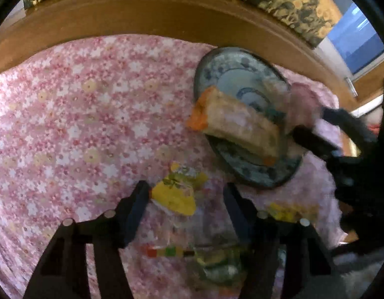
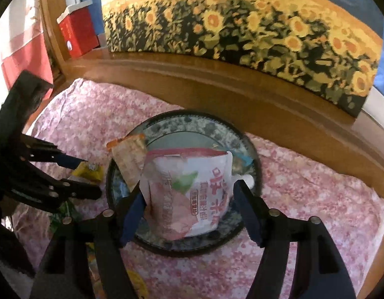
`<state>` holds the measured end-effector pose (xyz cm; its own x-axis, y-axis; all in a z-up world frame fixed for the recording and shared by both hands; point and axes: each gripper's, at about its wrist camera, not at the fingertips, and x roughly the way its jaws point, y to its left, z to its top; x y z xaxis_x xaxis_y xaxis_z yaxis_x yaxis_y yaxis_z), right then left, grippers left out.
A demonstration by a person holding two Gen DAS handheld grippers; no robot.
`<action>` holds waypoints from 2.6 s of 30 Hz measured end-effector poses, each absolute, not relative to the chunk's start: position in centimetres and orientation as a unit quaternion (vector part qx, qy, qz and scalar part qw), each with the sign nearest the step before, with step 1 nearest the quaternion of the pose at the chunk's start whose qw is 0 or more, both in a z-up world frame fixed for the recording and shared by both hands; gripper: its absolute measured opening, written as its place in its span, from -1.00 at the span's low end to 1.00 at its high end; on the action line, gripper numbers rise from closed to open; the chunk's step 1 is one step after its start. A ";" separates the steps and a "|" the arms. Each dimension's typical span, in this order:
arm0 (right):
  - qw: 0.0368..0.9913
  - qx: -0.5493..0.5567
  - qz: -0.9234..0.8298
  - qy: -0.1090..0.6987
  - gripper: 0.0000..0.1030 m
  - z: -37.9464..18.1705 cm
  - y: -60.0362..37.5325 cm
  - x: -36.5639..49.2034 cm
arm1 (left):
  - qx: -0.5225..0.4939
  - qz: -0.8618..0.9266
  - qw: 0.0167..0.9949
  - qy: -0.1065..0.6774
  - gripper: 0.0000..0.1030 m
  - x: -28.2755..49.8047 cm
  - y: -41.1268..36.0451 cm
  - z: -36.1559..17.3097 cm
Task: Organize snacks
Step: 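Carry the yellow packet and pink pouch onto the plate and release both, then grasp the orange round snack with the left tool while the right tool reaches the purple tin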
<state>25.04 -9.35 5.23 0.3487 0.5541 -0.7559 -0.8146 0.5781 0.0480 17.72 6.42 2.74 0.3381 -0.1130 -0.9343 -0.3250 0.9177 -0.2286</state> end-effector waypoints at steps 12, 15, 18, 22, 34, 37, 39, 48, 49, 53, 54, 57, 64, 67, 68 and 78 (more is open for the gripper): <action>0.825 -0.124 0.401 0.379 0.38 6.5 -12.6 24.8 | -0.175 0.113 0.834 0.511 -0.38 16.0 5.7 7.1; 0.822 -0.100 0.408 0.386 0.38 6.4 -12.9 25.1 | -0.153 0.092 0.855 0.487 -0.37 18.0 4.3 8.6; 0.815 -0.099 0.411 0.396 0.38 5.9 -12.4 25.4 | -0.133 0.073 0.864 0.480 -0.37 21.3 3.4 8.0; 0.816 -0.116 0.418 0.381 0.39 6.1 -12.2 24.9 | -0.135 0.063 0.858 0.492 0.08 24.6 3.8 6.1; 0.800 -0.099 0.452 0.383 0.57 8.1 -12.4 22.8 | -0.154 0.081 0.864 0.472 0.25 18.5 5.3 9.5; 0.817 -0.103 0.436 0.364 0.57 9.7 -13.5 21.1 | -0.155 0.086 0.870 0.460 0.25 15.4 4.8 10.7; 0.832 -0.098 0.421 0.349 0.57 10.8 -14.7 19.2 | -0.155 0.089 0.873 0.454 0.25 13.4 3.7 11.0; 0.823 -0.065 0.389 0.410 0.39 8.6 -19.3 12.8 | -0.143 0.097 0.871 0.460 0.25 5.6 1.3 10.0; 0.818 -0.064 0.385 0.422 0.35 7.9 -19.5 12.3 | -0.150 0.092 0.867 0.466 0.25 5.0 1.3 9.7; 0.801 -0.072 0.375 0.462 0.33 5.1 -20.2 10.3 | -0.167 0.075 0.851 0.492 0.25 3.2 1.0 7.7; 0.796 -0.071 0.372 0.472 0.33 4.5 -20.3 9.9 | -0.174 0.070 0.845 0.501 0.25 2.8 0.9 7.1; 0.782 -0.063 0.367 0.499 0.30 2.8 -20.8 9.3 | -0.191 0.051 0.833 0.517 0.25 2.3 0.6 5.6; 0.782 -0.062 0.350 0.512 0.30 1.9 -21.0 8.3 | -0.170 0.002 0.836 0.521 0.33 5.0 -1.5 4.2; 0.789 -0.064 0.343 0.505 0.30 2.5 -21.4 8.0 | -0.169 -0.018 0.839 0.516 0.32 6.9 -1.8 3.8; 0.792 -0.066 0.339 0.503 0.30 2.7 -21.7 8.0 | -0.159 -0.019 0.841 0.516 0.32 7.4 -2.0 3.5; 0.788 -0.023 0.354 0.504 0.39 3.6 -20.0 11.4 | -0.176 -0.011 0.854 0.490 -0.30 4.4 -1.6 3.7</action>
<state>11.37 -20.03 3.59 0.2418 0.5342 -0.8100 -0.5807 0.7484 0.3203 4.44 -1.62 3.67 0.5196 -0.1918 -0.8326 -0.1538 0.9376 -0.3119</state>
